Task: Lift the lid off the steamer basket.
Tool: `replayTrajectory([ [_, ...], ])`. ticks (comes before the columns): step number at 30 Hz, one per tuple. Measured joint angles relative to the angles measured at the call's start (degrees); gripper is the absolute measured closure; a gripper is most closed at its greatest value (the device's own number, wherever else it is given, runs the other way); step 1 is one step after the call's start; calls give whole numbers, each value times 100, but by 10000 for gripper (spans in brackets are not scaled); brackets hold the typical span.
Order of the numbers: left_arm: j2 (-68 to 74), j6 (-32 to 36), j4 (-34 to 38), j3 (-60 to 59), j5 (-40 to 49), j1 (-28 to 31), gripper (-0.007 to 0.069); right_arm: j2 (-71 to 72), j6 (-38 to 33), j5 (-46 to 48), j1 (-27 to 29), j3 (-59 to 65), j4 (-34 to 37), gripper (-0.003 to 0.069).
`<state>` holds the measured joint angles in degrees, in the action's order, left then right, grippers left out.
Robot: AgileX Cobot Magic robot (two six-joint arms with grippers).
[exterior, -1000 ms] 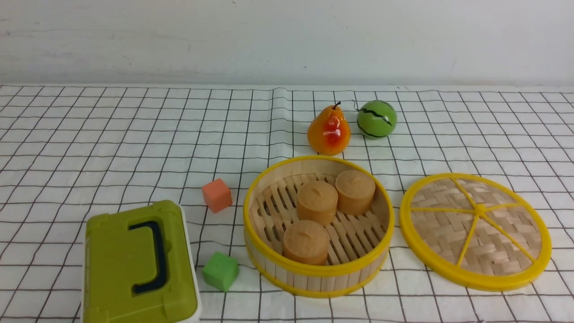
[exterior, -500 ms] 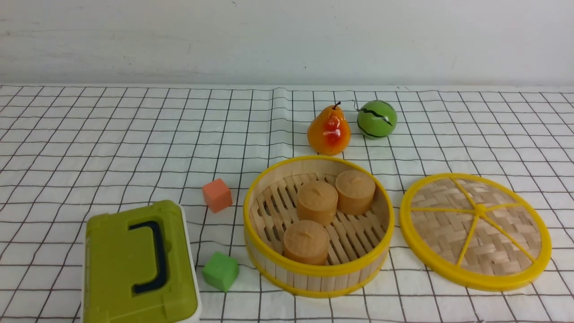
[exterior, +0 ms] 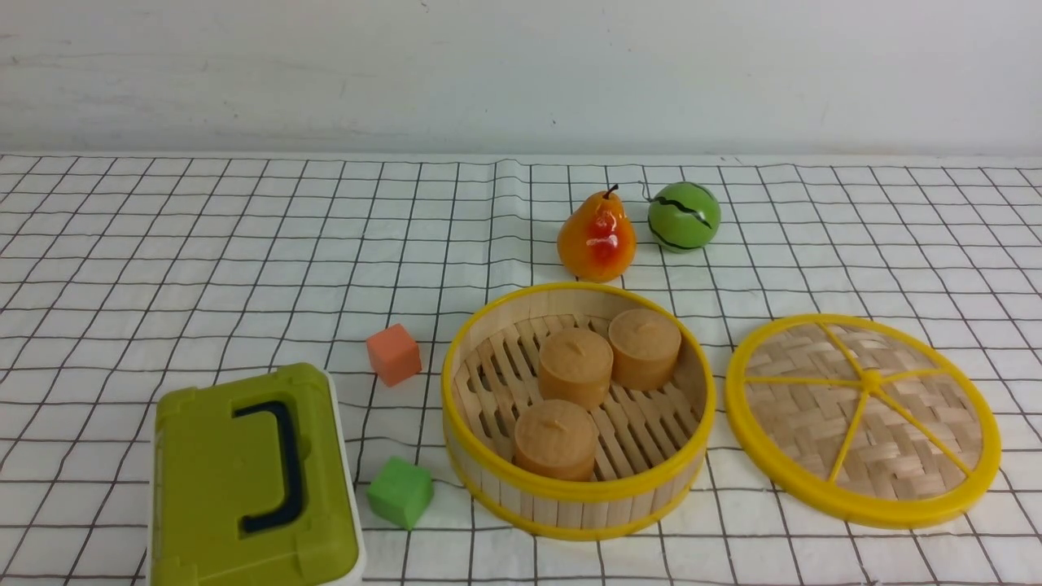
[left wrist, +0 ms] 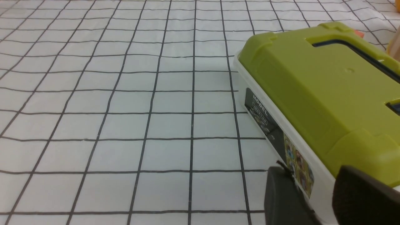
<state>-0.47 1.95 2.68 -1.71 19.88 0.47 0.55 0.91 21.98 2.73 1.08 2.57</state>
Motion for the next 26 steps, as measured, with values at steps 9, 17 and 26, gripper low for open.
replayTrajectory([
  [9,0,0,0,0,0,0,385,0,0,0,0,0,0,646],
  [17,0,0,0,0,0,0,385,0,0,0,0,0,0,635],
  [26,0,0,0,0,0,0,385,0,7,0,0,0,0,623],
])
